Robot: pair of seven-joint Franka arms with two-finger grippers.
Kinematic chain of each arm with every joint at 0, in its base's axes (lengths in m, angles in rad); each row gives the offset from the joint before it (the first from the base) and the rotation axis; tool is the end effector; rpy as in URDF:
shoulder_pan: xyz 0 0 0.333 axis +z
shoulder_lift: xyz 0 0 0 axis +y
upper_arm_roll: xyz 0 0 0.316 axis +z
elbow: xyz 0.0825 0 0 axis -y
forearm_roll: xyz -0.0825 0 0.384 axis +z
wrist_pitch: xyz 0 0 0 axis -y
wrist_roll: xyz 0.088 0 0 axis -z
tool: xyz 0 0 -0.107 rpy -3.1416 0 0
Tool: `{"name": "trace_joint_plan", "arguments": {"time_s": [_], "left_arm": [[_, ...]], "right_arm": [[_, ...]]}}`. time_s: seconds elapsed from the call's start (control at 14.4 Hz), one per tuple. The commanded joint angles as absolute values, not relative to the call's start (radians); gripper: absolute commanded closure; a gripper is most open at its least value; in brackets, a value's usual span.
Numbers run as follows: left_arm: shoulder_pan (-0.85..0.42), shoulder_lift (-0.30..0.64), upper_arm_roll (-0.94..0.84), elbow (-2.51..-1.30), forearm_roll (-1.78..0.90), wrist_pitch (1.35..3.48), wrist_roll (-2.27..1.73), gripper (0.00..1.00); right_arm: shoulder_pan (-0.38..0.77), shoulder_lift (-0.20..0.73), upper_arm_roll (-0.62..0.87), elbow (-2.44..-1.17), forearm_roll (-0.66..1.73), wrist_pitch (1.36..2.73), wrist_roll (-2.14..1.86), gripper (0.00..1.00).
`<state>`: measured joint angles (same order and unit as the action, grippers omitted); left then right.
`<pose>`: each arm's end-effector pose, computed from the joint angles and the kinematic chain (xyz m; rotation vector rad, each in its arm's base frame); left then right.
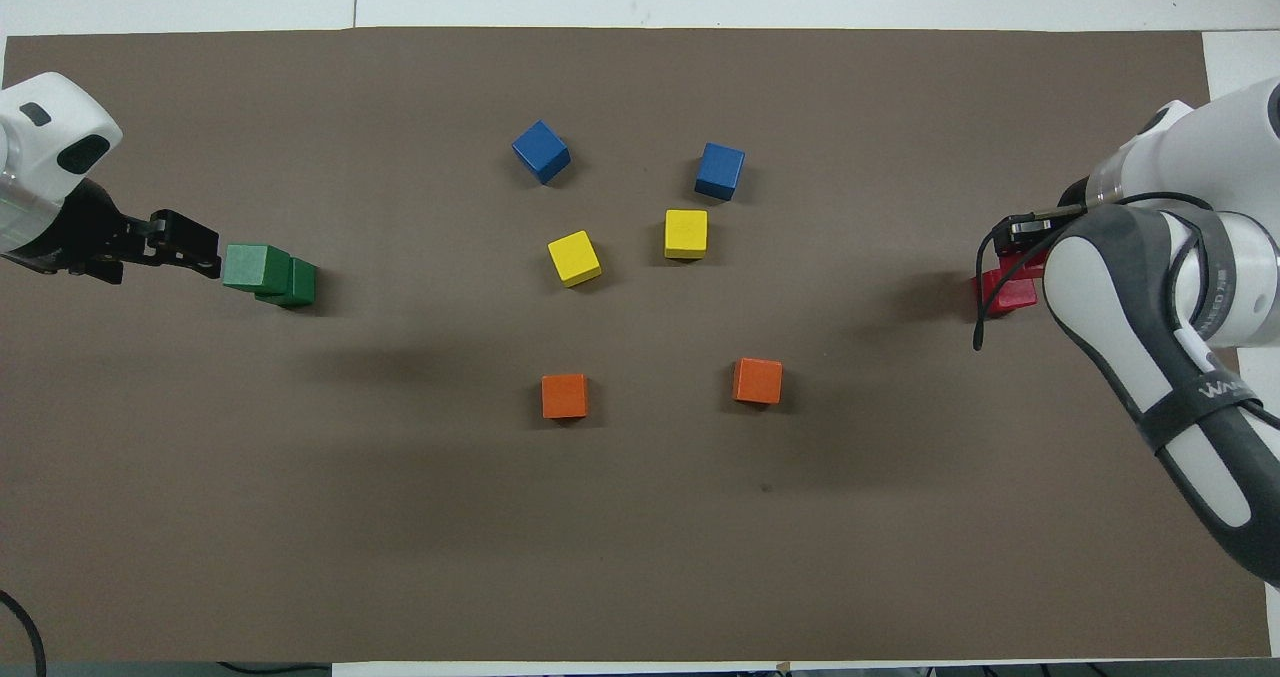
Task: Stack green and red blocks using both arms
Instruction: 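Lower the green block onto the green block while the right gripper lowers red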
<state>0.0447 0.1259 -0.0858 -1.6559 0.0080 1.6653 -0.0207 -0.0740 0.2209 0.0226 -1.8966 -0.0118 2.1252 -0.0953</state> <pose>0.5888 -0.0210 0.5201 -3.1354 0.0338 0.1822 0.6086 -0.0324 0.3878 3.1349 0.0776 0.0116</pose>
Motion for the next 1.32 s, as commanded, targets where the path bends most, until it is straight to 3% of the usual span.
{"name": "trace_joint_plan", "arguments": {"time_s": [0.0, 0.14, 1.25], "left_arm": [[0.02, 0.031, -0.075, -1.754, 0.002, 1.663, -0.049, 0.0], [0.02, -0.015, -0.075, -1.827, 0.002, 1.699, -0.045, 0.0], [-0.023, -0.011, -0.08, -1.792, -0.003, 1.709, -0.072, 0.0]], "right_arm": [[-0.083, 0.155, 0.031, -2.026, -0.008, 2.227, -0.101, 1.0], [-0.081, 0.143, 0.031, -2.066, -0.008, 2.264, -0.103, 1.0], [-0.113, 0.143, 0.029, -2.111, -0.008, 2.306, -0.184, 1.0]]}}
